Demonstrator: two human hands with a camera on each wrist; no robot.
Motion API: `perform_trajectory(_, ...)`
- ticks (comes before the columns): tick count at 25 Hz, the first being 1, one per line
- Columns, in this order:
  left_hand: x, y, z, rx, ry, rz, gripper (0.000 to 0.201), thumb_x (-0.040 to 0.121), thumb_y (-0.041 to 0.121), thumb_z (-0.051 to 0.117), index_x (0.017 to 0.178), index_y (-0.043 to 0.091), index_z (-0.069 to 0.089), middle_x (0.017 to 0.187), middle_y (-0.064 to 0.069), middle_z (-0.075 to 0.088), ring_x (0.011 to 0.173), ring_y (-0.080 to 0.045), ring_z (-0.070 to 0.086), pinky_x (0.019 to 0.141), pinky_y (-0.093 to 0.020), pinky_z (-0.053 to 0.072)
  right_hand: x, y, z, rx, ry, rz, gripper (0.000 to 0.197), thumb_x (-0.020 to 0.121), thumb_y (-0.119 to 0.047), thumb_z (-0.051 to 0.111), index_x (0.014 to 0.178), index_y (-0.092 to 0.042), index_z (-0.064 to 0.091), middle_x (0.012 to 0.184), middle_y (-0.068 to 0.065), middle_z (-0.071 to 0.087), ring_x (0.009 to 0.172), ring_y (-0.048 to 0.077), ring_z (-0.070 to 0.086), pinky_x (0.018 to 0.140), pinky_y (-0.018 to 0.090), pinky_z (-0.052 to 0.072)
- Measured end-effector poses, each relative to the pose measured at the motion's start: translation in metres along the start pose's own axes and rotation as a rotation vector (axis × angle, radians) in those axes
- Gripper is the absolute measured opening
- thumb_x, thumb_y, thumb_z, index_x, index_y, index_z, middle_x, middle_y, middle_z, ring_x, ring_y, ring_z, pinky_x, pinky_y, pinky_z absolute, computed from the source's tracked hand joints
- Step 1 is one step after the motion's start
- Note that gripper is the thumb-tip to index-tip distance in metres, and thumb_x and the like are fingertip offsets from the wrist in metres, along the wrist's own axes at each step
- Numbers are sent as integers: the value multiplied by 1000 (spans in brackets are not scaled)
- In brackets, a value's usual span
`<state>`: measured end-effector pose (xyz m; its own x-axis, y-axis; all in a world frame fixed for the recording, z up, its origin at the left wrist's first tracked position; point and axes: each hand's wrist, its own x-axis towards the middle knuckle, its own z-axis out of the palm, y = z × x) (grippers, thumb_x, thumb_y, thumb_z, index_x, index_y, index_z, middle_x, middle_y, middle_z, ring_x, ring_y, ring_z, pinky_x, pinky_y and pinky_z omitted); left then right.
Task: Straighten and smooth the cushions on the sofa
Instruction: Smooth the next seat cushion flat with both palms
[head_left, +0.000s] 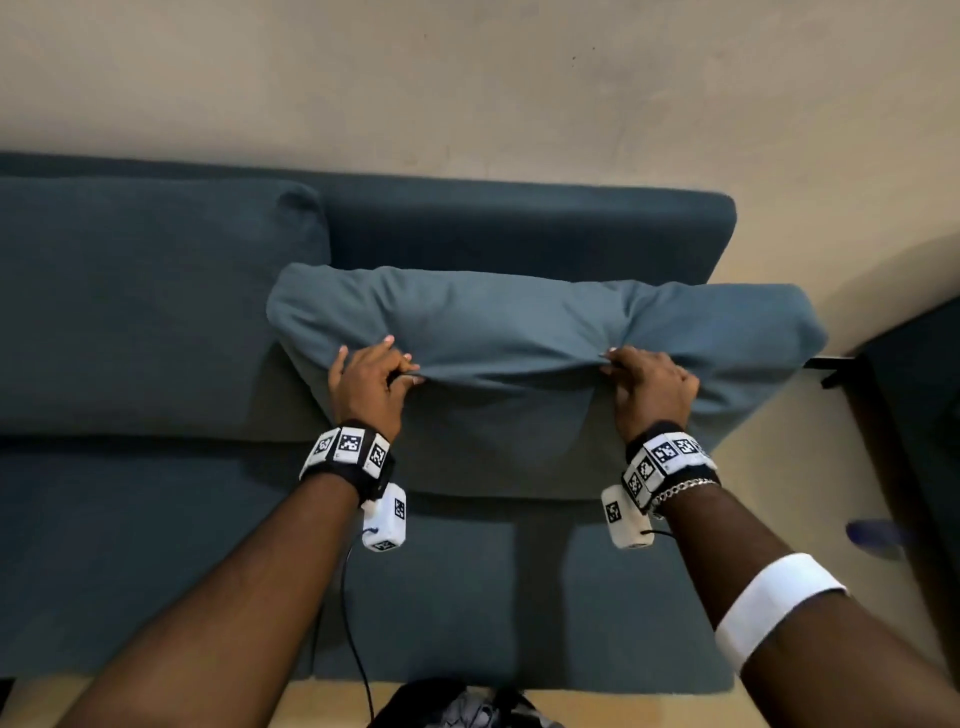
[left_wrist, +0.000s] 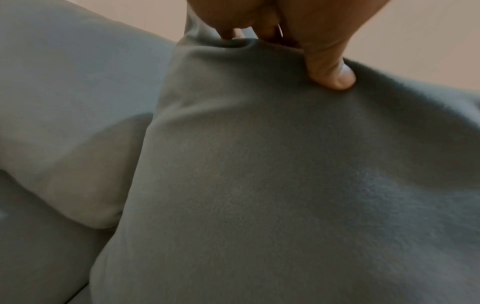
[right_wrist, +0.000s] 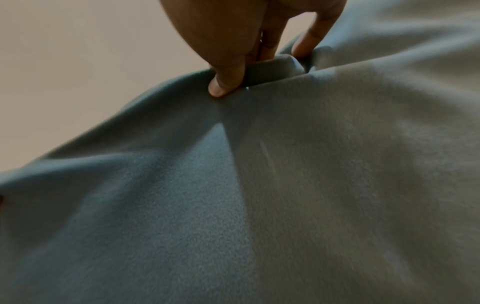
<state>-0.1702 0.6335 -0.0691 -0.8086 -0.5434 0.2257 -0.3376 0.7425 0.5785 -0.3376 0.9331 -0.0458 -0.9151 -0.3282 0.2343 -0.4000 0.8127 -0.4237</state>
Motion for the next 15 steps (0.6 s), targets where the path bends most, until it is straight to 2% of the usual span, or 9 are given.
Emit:
perform_trajectory(3,-39,20,-20,8,19,1,14,79,12,80,87,21,72,108,-1,75,125,-19,61,117,-55,26,-28,7,-27,23,17,-26,25,86,-11,77,104,-28,76,104,-4,76,104,25,65,89,38,29)
perform_trajectory(8,-82,55,-49,-40,80,58,12,80,10,75,86,18,68,99,3,74,122,-20,64,116,-57,28,-55,24,-71,-3,102,-151,15,87,-14,76,97,-26,75,92,-2,72,94,30,63,87,47,36)
perform_trajectory(10,-88,68,-59,-139,108,72,6,83,14,70,85,17,66,96,4,73,118,-19,65,116,-55,27,-53,26,-85,24,159,-172,8,91,-22,72,97,-25,75,89,-1,69,90,29,60,88,46,35)
perform_trajectory(12,-88,80,-69,-228,154,56,8,86,19,70,83,21,62,95,7,72,114,-12,67,115,-55,34,-42,24,-97,57,213,-199,10,93,-32,69,97,-25,75,88,0,69,90,27,60,90,44,32)
perform_trajectory(13,-85,83,-74,-248,179,50,11,87,21,70,83,24,60,95,8,72,110,-10,68,109,-54,41,-34,22,-101,67,223,-212,14,94,-36,68,98,-25,76,88,-1,69,91,26,59,91,42,31)
perform_trajectory(15,-79,78,-76,-275,192,25,11,87,26,69,82,25,59,97,5,74,100,-15,70,91,-43,52,-21,17,-99,67,201,-214,18,94,-41,69,99,-25,75,91,-1,69,93,25,59,91,39,28)
